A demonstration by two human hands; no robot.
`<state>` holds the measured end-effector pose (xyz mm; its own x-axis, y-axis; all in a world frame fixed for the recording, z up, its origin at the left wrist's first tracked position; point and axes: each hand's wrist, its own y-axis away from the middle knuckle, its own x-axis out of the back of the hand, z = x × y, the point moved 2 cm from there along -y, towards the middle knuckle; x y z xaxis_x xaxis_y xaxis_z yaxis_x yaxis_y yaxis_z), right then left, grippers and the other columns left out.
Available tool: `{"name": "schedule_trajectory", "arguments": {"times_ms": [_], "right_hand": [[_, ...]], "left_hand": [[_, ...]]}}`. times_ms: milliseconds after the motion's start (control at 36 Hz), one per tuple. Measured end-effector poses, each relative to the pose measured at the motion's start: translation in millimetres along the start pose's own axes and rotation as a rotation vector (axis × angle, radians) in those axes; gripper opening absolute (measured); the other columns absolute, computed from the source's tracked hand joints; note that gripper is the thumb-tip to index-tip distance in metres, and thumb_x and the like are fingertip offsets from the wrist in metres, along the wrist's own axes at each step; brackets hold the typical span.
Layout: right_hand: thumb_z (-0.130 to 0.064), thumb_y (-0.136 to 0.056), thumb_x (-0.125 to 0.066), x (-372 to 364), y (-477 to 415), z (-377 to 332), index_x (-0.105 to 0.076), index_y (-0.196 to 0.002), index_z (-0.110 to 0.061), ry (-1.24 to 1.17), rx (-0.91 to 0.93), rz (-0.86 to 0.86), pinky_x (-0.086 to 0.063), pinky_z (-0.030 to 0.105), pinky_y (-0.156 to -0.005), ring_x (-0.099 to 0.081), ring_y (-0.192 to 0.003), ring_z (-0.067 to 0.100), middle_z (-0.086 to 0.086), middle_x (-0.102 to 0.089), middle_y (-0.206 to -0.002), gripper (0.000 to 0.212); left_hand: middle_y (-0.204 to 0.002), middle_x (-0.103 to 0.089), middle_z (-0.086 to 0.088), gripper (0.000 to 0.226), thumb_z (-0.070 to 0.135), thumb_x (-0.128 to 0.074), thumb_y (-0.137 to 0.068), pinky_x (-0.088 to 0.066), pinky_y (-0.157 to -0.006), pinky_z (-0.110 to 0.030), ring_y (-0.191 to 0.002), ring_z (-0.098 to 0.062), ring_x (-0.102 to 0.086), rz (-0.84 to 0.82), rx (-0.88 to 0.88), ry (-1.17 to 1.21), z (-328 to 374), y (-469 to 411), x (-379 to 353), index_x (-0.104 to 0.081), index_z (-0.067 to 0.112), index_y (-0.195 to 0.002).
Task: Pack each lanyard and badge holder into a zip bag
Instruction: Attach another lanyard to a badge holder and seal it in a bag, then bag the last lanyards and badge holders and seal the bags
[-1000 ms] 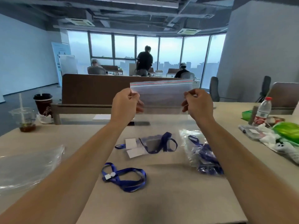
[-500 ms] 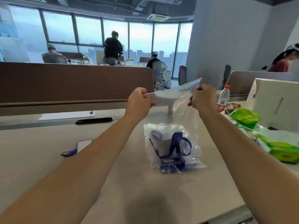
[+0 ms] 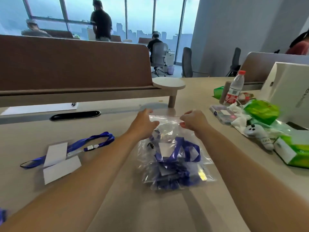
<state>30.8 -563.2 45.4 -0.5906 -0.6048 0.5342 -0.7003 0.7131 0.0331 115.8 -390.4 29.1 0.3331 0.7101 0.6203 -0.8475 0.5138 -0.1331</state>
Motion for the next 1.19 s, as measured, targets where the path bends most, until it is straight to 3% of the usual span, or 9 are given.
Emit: {"name": "schedule_trajectory", "arguments": {"times_ms": [56,111,278,389,444,583,889,1000,1194], "right_hand": [[-0.001,-0.088,-0.062,-2.2,-1.2,3.3,-0.066,-0.111,0.007,-0.019,-0.015,-0.030,-0.055,0.049,-0.093,-0.065,-0.110,0.036,0.025,-0.067,-0.118,0.024],[0.000,-0.087,-0.065,-2.9,0.0,5.3,-0.068,-0.109,0.007,-0.021,-0.039,-0.024,-0.054,0.051,-0.093,-0.066,-0.109,0.035,0.024,-0.067,-0.115,0.023],[-0.009,-0.087,-0.064,-1.6,14.1,2.4,-0.068,-0.102,-0.001,0.010,0.005,-0.031,-0.055,0.050,-0.094,-0.064,-0.105,0.034,0.019,-0.067,-0.110,0.018],[-0.011,-0.088,-0.060,1.8,34.7,-12.4,-0.065,-0.108,0.011,0.061,0.113,0.024,-0.051,0.054,-0.093,-0.063,-0.106,0.042,0.029,-0.066,-0.115,0.029],[-0.010,-0.089,-0.059,1.8,45.8,-19.6,-0.066,-0.108,0.010,0.062,0.157,0.035,-0.052,0.050,-0.089,-0.067,-0.092,0.036,0.028,-0.067,-0.113,0.029],[-0.019,-0.091,-0.060,-4.1,72.1,-36.3,-0.070,-0.108,-0.008,0.068,0.243,0.012,-0.051,0.033,-0.075,-0.059,-0.073,0.014,0.004,-0.069,-0.090,0.022],[-0.019,-0.094,-0.057,-68.9,157.8,-83.0,-0.070,-0.096,-0.011,0.120,0.417,-0.049,-0.041,0.029,-0.075,-0.057,-0.080,0.017,0.003,-0.067,-0.094,0.015],[-0.022,-0.094,-0.059,-102.2,184.9,-92.5,-0.070,-0.098,-0.008,0.142,0.429,-0.146,-0.054,0.047,-0.092,-0.065,-0.093,0.028,0.009,-0.070,-0.099,0.018],[-0.017,-0.093,-0.057,-163.7,226.3,-108.1,-0.072,-0.102,0.001,0.194,0.473,-0.244,-0.054,0.048,-0.089,-0.063,-0.097,0.035,0.021,-0.070,-0.105,0.025]], "left_hand": [[-0.131,-0.056,-0.001,0.046,0.025,-0.061,-0.095,-0.044,-0.068,-0.025,-0.091,-0.017,-0.060,-0.036,-0.005,-0.032,-2.4,1.3,-3.6,-0.048,0.016,-0.139],[-0.120,-0.059,0.001,0.040,0.027,-0.061,-0.095,-0.039,-0.072,-0.026,-0.089,-0.016,-0.058,-0.052,-0.011,-0.062,-5.5,2.1,-6.0,-0.055,0.016,-0.133],[-0.123,-0.064,-0.003,0.032,0.030,-0.057,-0.096,-0.040,-0.071,-0.026,-0.070,-0.005,-0.057,0.001,-0.037,-0.064,-5.4,8.7,-3.4,-0.061,0.018,-0.126],[-0.126,-0.062,-0.001,0.033,0.030,-0.055,-0.097,-0.039,-0.075,-0.026,-0.079,-0.005,-0.055,0.010,-0.055,-0.055,1.6,22.8,8.0,-0.061,0.019,-0.127],[-0.126,-0.062,-0.001,0.032,0.029,-0.055,-0.098,-0.039,-0.078,-0.026,-0.088,-0.009,-0.056,0.013,-0.068,-0.045,6.3,32.4,15.4,-0.062,0.018,-0.126],[-0.127,-0.062,0.000,0.029,0.030,-0.056,-0.098,-0.038,-0.083,-0.025,-0.110,-0.014,-0.056,0.028,-0.080,-0.038,9.4,61.3,37.1,-0.063,0.018,-0.123],[-0.112,-0.067,0.002,0.022,0.029,-0.056,-0.098,-0.044,-0.077,-0.024,-0.095,-0.013,-0.061,0.111,0.003,-0.065,-37.2,141.6,123.0,-0.067,0.017,-0.113],[-0.106,-0.067,0.000,0.017,0.024,-0.055,-0.099,-0.042,-0.077,-0.025,-0.094,-0.014,-0.059,0.157,0.029,-0.089,-64.5,172.0,162.1,-0.068,0.016,-0.105],[-0.104,-0.065,0.002,0.021,0.025,-0.053,-0.099,-0.042,-0.080,-0.026,-0.093,-0.014,-0.058,0.210,0.091,-0.172,-107.0,216.5,205.8,-0.069,0.015,-0.109]]}}
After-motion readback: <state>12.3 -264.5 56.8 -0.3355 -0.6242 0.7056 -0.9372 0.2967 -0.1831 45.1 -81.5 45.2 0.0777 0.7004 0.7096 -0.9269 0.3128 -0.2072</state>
